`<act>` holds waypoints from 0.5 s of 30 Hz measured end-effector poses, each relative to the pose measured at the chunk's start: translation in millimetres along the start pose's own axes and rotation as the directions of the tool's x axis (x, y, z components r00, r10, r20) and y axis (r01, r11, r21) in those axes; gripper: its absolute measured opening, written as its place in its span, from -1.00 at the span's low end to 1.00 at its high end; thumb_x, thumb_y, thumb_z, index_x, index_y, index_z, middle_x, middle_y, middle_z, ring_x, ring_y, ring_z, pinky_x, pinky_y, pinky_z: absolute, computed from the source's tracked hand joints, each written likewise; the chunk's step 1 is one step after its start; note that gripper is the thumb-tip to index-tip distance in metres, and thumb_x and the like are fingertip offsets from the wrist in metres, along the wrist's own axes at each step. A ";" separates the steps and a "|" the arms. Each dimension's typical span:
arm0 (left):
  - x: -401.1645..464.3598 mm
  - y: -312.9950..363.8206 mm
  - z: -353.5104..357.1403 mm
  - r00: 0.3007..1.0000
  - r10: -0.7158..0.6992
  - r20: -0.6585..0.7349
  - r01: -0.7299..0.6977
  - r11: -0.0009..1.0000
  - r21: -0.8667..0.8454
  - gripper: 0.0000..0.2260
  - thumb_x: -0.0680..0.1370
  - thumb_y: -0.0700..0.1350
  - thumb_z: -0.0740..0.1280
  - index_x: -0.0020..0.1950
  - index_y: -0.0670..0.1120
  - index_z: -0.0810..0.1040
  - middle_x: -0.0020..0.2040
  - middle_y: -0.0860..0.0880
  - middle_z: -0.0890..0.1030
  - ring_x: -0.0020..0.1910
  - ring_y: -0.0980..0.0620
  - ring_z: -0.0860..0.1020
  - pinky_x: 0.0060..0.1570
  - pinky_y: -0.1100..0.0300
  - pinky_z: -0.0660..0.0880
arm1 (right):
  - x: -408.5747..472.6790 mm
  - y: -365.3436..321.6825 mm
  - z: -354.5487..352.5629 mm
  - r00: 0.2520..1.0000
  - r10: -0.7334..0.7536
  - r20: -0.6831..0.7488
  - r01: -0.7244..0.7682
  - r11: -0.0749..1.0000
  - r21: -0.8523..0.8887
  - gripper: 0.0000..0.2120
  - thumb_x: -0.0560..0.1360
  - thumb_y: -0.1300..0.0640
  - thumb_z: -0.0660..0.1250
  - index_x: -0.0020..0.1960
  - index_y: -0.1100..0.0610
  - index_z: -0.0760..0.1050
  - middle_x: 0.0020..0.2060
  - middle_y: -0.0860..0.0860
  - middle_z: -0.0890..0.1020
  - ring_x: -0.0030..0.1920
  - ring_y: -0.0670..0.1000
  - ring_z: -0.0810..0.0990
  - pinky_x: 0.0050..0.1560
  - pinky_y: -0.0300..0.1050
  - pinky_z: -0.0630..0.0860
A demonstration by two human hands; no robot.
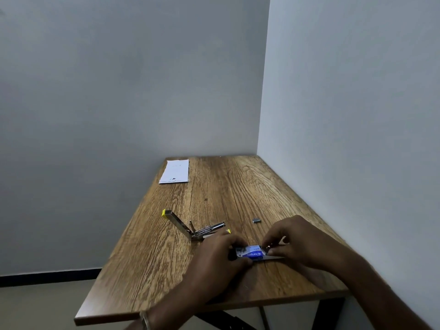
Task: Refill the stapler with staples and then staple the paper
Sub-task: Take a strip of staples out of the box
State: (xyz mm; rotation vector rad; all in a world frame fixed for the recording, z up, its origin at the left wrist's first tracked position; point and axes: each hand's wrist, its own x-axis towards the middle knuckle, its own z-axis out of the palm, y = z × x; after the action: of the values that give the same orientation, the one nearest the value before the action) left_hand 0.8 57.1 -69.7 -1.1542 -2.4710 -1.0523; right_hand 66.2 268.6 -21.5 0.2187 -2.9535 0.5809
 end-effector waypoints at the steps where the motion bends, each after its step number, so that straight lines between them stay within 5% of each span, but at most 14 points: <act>1: 0.0 -0.3 0.2 1.000 0.001 0.001 -0.001 1.000 0.002 -0.72 0.42 0.11 0.48 0.10 0.10 0.63 0.01 0.18 0.59 -0.05 0.26 0.54 -0.04 0.31 0.50 | 0.9 -1.4 -0.2 1.000 0.001 0.005 -0.001 1.000 -0.013 -0.84 0.42 0.08 0.52 -0.02 -0.10 0.70 -0.13 -0.22 0.69 -0.11 -0.28 0.60 -0.14 -0.38 0.50; 15: -0.9 2.6 -1.2 1.000 -0.019 0.009 0.019 1.000 0.008 -0.69 0.44 0.11 0.47 0.15 0.10 0.62 0.05 0.18 0.59 -0.02 0.26 0.53 -0.01 0.32 0.50 | -6.8 5.9 6.3 0.967 0.083 -0.241 -0.026 0.973 0.229 -0.85 0.40 0.18 0.53 -0.20 -0.07 0.67 -0.23 -0.23 0.70 -0.13 -0.24 0.64 -0.14 -0.34 0.52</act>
State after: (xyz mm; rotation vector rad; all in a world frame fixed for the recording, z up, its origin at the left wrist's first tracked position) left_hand 3.2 56.9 -68.0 -1.1380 -2.4959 -1.0441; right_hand 71.3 272.4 -30.4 0.0765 -2.6562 0.8812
